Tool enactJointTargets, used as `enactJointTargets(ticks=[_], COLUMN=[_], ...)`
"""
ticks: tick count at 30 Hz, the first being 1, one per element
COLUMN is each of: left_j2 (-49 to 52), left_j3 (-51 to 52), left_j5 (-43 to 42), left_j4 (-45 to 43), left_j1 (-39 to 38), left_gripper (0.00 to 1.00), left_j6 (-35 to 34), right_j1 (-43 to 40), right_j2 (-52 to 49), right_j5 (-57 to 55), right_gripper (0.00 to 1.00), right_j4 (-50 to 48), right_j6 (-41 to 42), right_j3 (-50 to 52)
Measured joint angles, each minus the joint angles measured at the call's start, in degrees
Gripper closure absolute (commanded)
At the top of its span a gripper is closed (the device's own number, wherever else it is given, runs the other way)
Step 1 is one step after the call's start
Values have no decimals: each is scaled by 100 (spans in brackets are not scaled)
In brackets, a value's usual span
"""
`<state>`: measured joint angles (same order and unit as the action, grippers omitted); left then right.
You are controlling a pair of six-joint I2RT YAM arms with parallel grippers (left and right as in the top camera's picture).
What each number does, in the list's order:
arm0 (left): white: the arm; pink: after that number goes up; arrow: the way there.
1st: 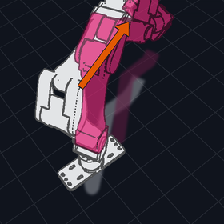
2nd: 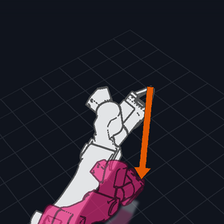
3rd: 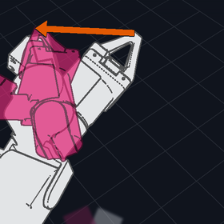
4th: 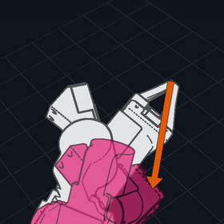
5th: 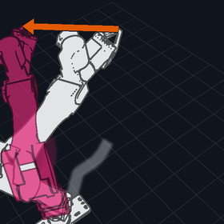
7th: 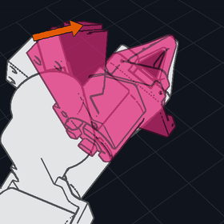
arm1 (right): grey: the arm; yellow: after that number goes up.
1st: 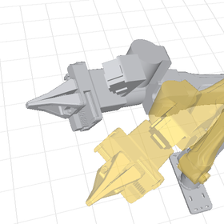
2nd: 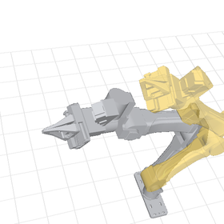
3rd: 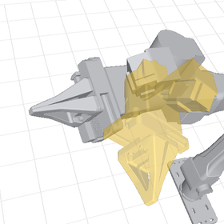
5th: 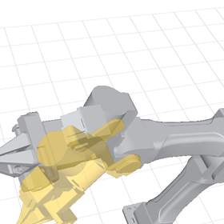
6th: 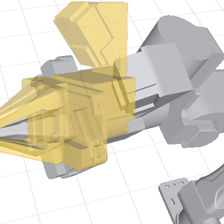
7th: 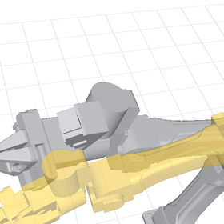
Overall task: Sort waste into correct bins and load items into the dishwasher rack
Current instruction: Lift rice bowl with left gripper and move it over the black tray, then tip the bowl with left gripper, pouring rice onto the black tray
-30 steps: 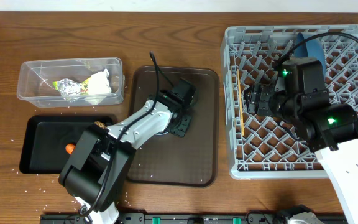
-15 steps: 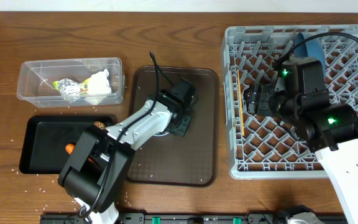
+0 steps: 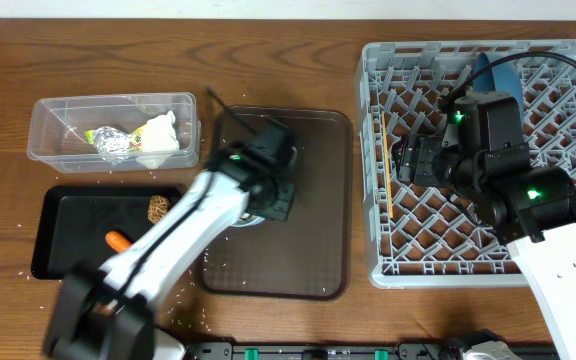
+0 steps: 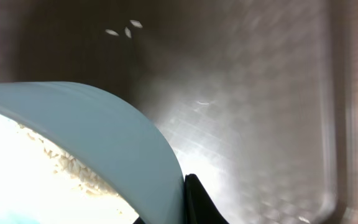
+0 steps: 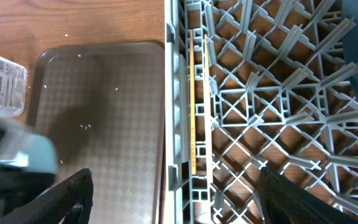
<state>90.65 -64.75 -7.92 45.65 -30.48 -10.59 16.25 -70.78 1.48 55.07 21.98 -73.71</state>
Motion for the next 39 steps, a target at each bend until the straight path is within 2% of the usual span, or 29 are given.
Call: enactJointTargets(ticks=[6, 12, 16, 23, 26, 29, 34, 39], left_j2=[-1054, -1672, -1725, -1722, -1720, -1720, -1716, -1714], left_j3=[0, 0, 7, 448, 815, 1377, 2474, 2949], left_j5=[-481, -1139, -1794, -3709, -4656, -5534, -6559, -7497], left_j4=[378, 756, 772, 597, 256, -461, -1508, -1781], left_j1=[903, 2549, 3812, 6094, 6926, 7632, 8299, 8885], left_gripper=[94, 94, 94, 94, 94, 94, 94, 94], left_j6=[-232, -260, -13, 879, 1235, 1456, 1593, 1781], right_j1=[0, 0, 0, 0, 0, 0, 0, 0], right_j2=[0, 0, 0, 0, 0, 0, 0, 0], right_j5=[0, -24, -50, -87, -94, -101, -103, -103], right_gripper=[22, 21, 22, 22, 22, 22, 22, 22], right_j4=[2, 0, 2, -2, -2, -26, -39, -42], right_j6=[0, -2, -7, -13, -15, -20, -26, -26], right_j3=[0, 0, 0, 0, 0, 0, 0, 0])
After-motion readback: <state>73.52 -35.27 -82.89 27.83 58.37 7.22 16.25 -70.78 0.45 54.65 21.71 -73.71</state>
